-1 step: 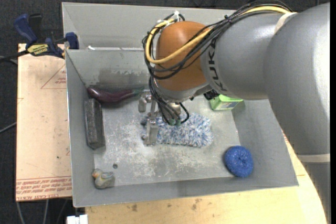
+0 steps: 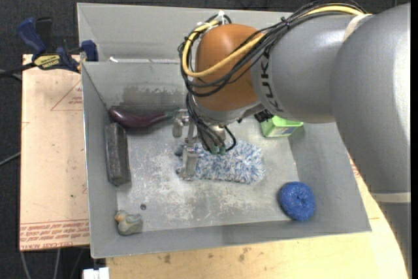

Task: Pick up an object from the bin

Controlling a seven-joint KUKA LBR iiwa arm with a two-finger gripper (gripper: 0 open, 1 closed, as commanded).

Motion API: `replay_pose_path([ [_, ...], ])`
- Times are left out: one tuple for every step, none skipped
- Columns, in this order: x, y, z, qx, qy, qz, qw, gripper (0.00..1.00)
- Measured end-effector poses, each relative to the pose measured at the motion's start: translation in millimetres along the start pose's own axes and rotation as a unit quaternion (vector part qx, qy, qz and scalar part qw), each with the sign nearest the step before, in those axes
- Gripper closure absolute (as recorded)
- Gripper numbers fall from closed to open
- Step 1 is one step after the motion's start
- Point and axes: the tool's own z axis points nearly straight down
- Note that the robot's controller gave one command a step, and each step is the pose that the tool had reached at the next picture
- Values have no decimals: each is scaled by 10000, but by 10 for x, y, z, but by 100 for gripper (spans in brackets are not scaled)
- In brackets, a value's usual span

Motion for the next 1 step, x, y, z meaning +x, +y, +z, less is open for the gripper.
replay_pose_path([
  [-83, -422, 406, -17, -34, 812, 9967, 0],
])
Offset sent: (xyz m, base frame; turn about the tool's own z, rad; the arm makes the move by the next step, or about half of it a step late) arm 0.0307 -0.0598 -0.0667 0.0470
